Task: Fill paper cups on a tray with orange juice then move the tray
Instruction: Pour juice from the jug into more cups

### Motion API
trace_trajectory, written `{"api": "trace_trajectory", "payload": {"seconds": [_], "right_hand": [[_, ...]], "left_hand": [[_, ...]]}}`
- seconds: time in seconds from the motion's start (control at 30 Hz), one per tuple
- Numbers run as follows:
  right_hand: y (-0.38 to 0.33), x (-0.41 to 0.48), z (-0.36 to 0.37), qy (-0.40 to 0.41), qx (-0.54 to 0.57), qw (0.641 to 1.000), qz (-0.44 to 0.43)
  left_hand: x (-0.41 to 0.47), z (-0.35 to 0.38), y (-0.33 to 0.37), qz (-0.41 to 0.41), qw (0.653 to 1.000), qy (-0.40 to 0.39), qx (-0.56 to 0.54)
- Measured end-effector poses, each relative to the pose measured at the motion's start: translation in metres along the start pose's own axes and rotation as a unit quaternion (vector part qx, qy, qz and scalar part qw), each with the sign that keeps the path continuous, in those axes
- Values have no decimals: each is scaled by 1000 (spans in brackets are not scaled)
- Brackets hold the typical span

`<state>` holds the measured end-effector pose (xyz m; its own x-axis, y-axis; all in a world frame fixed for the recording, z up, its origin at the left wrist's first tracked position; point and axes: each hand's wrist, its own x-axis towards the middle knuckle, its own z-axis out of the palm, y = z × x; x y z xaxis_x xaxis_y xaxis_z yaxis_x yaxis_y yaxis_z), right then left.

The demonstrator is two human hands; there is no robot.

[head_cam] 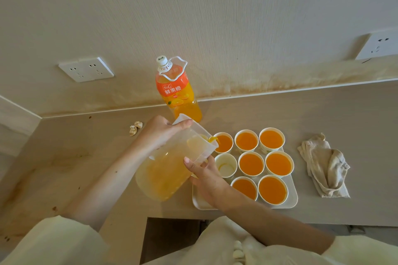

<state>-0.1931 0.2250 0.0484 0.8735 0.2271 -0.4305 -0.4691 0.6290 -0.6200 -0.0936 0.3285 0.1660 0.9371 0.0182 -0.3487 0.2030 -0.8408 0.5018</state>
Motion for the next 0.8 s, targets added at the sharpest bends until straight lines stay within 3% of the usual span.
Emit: {"api": "trace_trajectory", "payload": {"seconds": [0.3,0.8], "right_hand": [[-6,0,1,20,-45,998,-39],[-5,-24,9,55,-145,983,-102]], "left_hand": [[-7,-2,-9,-6,997,5,-71],[-39,-3,-39,57,978,28,-199]]}}
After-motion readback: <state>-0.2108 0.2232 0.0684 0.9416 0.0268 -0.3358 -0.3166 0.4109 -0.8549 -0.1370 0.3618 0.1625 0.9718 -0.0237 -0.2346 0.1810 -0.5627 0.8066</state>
